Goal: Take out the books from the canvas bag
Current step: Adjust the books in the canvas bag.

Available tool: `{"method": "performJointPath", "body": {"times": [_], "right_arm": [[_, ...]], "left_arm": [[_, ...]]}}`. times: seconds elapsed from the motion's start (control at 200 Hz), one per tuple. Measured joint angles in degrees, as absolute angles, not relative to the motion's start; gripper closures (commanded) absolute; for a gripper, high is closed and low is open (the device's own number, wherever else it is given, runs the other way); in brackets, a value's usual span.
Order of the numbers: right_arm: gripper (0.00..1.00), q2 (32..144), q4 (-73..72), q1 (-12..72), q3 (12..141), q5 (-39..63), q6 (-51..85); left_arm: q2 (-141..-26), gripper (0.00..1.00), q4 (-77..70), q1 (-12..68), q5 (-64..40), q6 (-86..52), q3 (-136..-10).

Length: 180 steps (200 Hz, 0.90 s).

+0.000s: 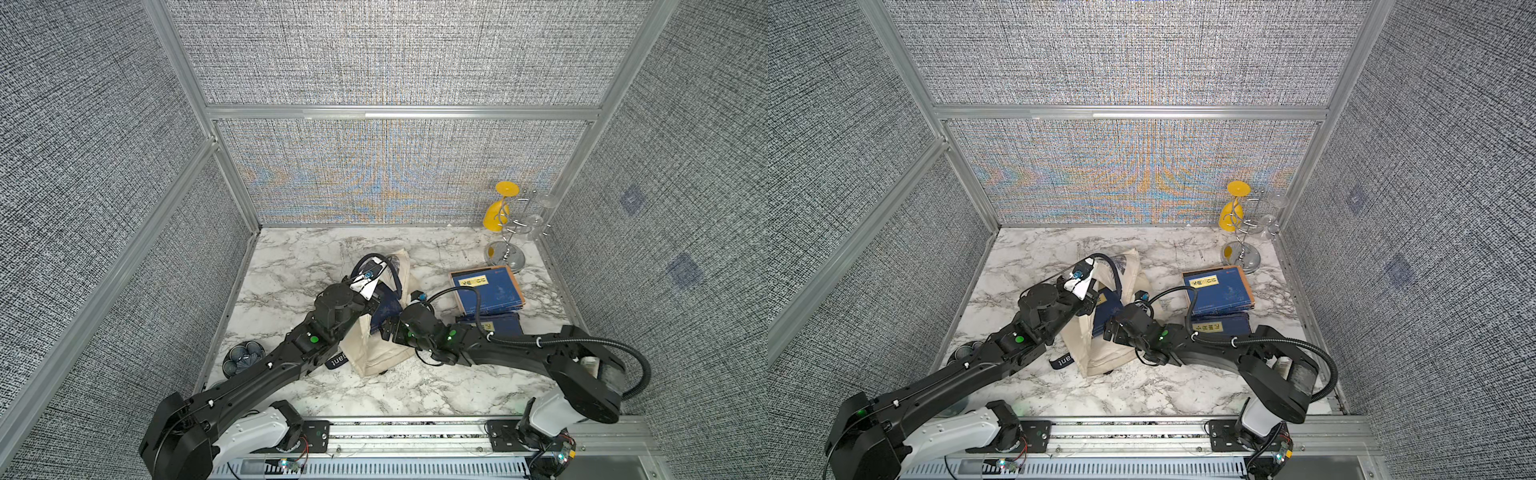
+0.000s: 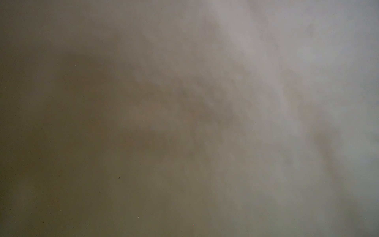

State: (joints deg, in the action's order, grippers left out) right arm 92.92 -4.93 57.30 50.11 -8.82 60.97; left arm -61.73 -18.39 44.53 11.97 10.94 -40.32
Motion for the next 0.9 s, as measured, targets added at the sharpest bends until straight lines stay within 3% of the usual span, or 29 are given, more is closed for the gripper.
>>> {"method": "performJointPath", "body": {"times": [0.35,0.635,0.9], "right_arm": [[0.14,97.32,-8.91,61.63,50.24,-14.79,68.18],[0.14,91.9,-10.15,70.13,47.24,-26.68,68.34],[0.14,96.47,-10.41,71.66,48.1,-28.34,68.38]], "left_arm": [[-61.3,1.0,-19.9,44.53,10.5,11.18,-39.62],[-61.93,1.0,-20.01,44.53,10.57,11.18,-40.1],[-61.47,1.0,-19.92,44.53,10.57,11.6,-40.03]]}}
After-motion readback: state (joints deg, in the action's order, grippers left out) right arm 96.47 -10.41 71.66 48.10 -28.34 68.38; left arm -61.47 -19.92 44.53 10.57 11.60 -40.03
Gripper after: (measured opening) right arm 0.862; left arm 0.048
